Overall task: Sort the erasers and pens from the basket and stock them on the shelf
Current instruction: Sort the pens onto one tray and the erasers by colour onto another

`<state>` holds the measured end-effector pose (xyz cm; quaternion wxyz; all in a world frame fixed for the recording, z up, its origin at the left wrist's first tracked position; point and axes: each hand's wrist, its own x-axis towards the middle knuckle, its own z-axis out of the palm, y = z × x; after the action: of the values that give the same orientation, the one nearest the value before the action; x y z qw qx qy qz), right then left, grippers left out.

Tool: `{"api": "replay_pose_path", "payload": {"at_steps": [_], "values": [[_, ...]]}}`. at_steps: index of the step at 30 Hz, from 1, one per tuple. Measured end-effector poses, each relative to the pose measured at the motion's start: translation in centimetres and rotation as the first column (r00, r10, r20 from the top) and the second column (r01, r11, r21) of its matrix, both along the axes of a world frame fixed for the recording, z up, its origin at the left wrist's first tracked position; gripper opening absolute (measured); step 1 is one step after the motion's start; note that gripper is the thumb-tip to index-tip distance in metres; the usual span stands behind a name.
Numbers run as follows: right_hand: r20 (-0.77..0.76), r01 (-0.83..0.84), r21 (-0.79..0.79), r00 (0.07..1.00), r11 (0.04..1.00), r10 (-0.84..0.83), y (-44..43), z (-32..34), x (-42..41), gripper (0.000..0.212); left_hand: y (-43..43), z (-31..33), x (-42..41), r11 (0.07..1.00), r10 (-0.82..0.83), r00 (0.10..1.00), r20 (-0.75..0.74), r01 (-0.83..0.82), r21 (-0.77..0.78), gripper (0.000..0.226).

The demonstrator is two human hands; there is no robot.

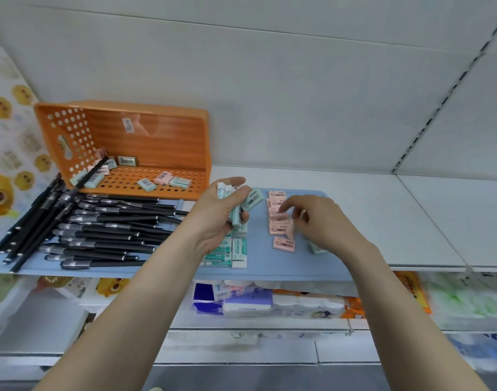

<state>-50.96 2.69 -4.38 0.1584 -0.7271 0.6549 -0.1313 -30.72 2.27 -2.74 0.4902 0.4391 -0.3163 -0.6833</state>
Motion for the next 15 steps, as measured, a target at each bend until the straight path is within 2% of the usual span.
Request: {"api": "replay_pose_path", "payload": {"at_steps": [3, 7, 11, 13, 15], "values": [[-0.125, -0.141, 0.078, 0.981, 0.987, 0.150, 0.1, -0.1, 0.2, 0.041, -0.1, 0.1, -0.1, 1.000, -0.013, 1.000, -0.001, 0.013, 0.011, 0.016], [-0.169, -0.117, 0.048, 0.978, 0.992, 0.124, 0.0, -0.5, 0.1, 0.013, -0.1, 0.3, -0.1, 1.000, -0.024, 1.000, 0.005, 0.024, 0.006, 0.018], [-0.059, -0.090, 0.026, 0.994, 0.996, 0.092, -0.1, 0.3, -0.1, 0.008, -0.1, 0.3, 0.0, 1.000, -0.020, 1.000, 0.004, 0.020, 0.012, 0.017], [0.013, -0.077, 0.020, 0.997, 0.997, 0.076, -0.4, 0.2, 0.7, 0.013, -0.1, 0.4, 0.0, 1.000, -0.016, 1.000, -0.005, 0.016, 0.012, 0.018], [0.014, -0.064, -0.025, 0.998, 0.998, 0.065, -0.6, -0.2, 1.6, 0.017, 0.0, 0.4, 0.1, 1.000, -0.015, 1.000, -0.006, 0.015, 0.016, 0.019]]}}
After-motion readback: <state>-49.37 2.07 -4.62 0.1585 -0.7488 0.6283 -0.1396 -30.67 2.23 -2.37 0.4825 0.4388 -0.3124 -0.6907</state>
